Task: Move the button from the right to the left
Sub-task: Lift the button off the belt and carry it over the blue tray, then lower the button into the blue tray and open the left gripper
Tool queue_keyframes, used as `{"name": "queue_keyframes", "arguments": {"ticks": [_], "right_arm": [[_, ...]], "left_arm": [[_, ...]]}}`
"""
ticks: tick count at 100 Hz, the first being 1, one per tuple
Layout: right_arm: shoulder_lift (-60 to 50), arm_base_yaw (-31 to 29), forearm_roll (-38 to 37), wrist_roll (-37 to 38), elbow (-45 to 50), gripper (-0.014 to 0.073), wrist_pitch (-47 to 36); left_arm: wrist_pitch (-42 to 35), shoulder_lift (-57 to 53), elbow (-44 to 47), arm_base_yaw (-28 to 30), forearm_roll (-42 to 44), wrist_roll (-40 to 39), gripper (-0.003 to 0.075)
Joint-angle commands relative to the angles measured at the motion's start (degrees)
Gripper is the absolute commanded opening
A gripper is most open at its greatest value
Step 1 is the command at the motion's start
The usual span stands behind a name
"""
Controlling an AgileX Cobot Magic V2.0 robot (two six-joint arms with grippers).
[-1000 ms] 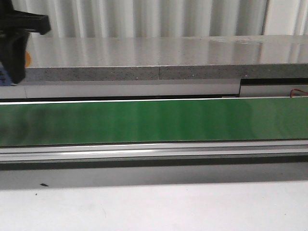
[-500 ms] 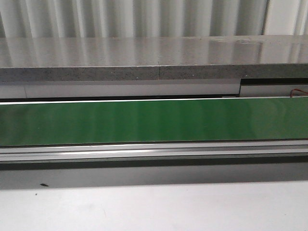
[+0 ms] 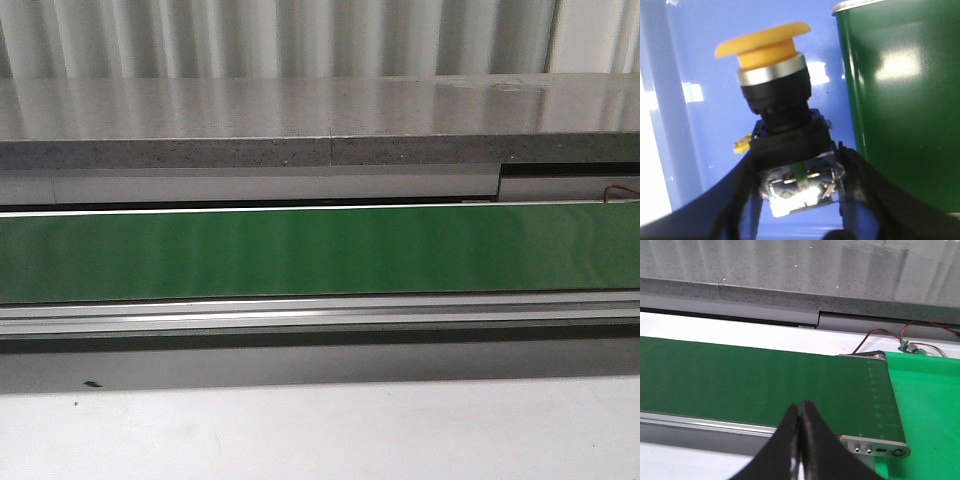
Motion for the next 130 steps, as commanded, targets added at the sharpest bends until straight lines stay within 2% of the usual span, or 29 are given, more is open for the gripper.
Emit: {"name": "queue_keyframes", "arguments": {"ticks": [1, 27, 57, 66, 81, 88, 119, 125, 130], "right_arm": [[0.5, 0.1, 0.1, -0.5, -1.5, -0.0066, -4.5], [0.5, 0.1, 0.1, -0.5, -1.5, -0.0066, -4.5], [0.5, 0.1, 0.1, -0.5, -1.5, -0.0066, -4.5], [0.5, 0.1, 0.1, -0.5, -1.5, -0.0066, -4.5], [0.5, 0.1, 0.1, -0.5, -1.5, -0.0066, -4.5], [0.5, 0.1, 0.1, -0.5, -1.5, -0.0066, -4.5], [0.5, 0.1, 0.1, -0.5, -1.5, -0.0066, -4.5], [0.5, 0.1, 0.1, -0.5, -1.5, -0.0066, -4.5], [0.5, 0.1, 0.1, -0.5, -1.5, -0.0066, -4.5]], "left_arm": [[-2.1, -0.2, -1.3, 0.5, 0.9, 0.4, 0.0115], [-2.2, 7.2, -1.3, 1.1, 5.5, 0.4, 0.0115], [-2.5, 12.1, -1.3, 1.1, 5.8, 0.4, 0.0125], [-2.5, 12.5, -1.3, 1.3, 5.9, 0.5, 0.0188], [-2.1, 12.5, -1.3, 2.0, 5.9, 0.5, 0.0417], [-1.7, 12.5, -1.3, 2.3, 5.9, 0.5, 0.0471], [-1.5, 10.5, -3.1, 2.7, 3.9, -0.4, 0.0468], [-2.5, 9.1, -3.4, 2.7, 3.2, -2.2, 0.0443], [-3.7, 7.5, -3.7, 2.7, 3.1, -5.0, 0.0392]]}}
